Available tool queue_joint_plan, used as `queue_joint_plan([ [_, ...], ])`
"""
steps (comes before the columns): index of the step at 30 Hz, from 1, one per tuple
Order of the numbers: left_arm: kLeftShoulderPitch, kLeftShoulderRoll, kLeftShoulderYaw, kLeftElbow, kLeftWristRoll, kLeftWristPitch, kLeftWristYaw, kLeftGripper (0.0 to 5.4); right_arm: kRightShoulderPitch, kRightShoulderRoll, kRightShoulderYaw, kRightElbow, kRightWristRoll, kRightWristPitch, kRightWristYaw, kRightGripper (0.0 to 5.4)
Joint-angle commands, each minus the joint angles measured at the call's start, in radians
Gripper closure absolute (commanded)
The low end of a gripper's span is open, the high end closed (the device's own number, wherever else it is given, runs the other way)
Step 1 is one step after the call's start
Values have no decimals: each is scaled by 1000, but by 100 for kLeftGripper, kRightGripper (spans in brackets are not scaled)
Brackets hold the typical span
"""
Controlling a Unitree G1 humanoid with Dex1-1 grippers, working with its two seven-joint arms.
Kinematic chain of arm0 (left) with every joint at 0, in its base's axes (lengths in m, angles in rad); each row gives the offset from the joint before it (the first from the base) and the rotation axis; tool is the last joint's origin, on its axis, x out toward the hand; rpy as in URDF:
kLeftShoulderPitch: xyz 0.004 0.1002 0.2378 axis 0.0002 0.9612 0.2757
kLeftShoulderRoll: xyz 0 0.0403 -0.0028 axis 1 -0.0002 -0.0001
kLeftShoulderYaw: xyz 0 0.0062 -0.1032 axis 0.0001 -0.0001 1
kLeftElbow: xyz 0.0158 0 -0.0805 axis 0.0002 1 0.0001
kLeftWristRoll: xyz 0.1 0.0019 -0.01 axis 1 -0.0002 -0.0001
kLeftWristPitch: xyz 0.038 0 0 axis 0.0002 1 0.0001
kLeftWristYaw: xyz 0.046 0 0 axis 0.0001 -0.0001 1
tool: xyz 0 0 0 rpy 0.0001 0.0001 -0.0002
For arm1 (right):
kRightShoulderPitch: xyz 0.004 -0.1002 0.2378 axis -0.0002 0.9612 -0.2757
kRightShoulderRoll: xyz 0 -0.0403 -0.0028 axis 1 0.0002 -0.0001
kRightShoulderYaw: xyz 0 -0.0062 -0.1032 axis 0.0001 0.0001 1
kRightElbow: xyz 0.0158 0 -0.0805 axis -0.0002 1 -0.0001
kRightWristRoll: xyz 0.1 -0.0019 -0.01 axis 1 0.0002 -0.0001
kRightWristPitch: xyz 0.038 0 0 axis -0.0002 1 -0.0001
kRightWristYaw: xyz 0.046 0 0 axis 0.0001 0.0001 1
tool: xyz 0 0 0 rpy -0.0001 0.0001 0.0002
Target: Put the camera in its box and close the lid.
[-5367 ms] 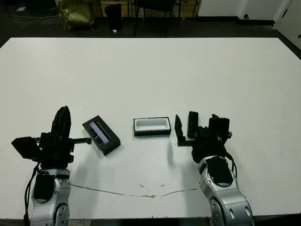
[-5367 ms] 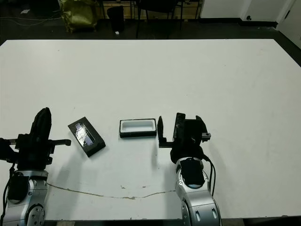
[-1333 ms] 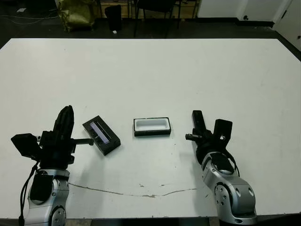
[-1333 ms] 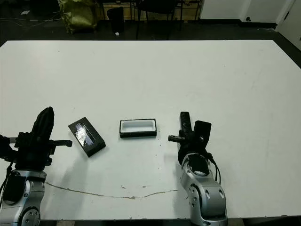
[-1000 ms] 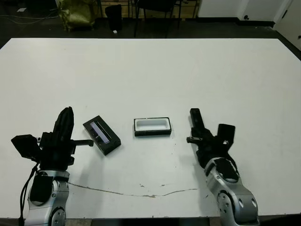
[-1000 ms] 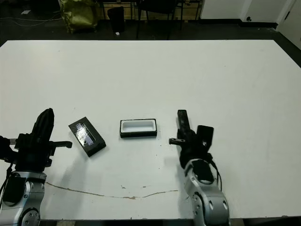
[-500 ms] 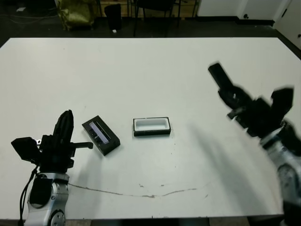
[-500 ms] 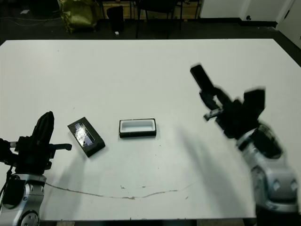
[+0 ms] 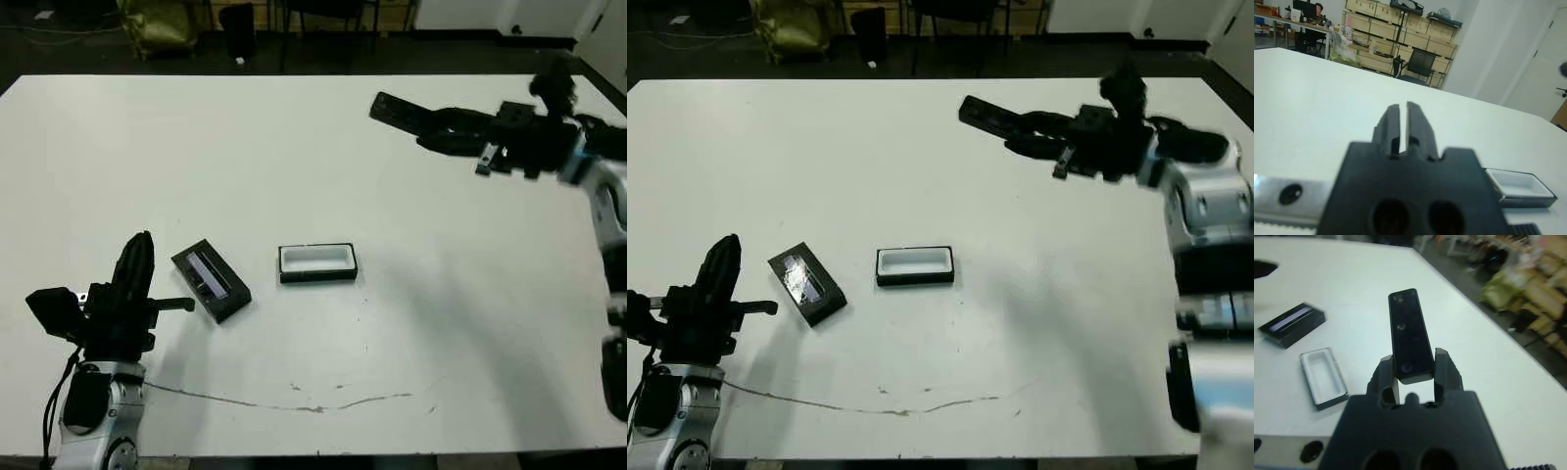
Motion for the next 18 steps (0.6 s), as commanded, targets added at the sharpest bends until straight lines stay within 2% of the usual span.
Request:
queue_joint_plan([
  [1, 12, 2, -2, 12, 6, 0, 2, 540, -58, 35, 67, 71, -74, -39, 46, 505],
  [4, 16, 0, -2, 9, 1, 0, 2, 540, -85, 66, 111, 91, -115, -51, 87, 505],
  [8, 17, 0, -5, 18, 11, -18, -1, 540, -71, 91, 130, 83, -130, -43, 123, 505],
  [15, 16, 2, -10, 25, 18, -26, 1, 540, 68, 107, 111, -52, -95, 13, 103, 505],
  [18, 17, -1, -14, 21, 21, -24, 5, 540, 135, 101, 94, -142, -81, 61, 65, 505],
])
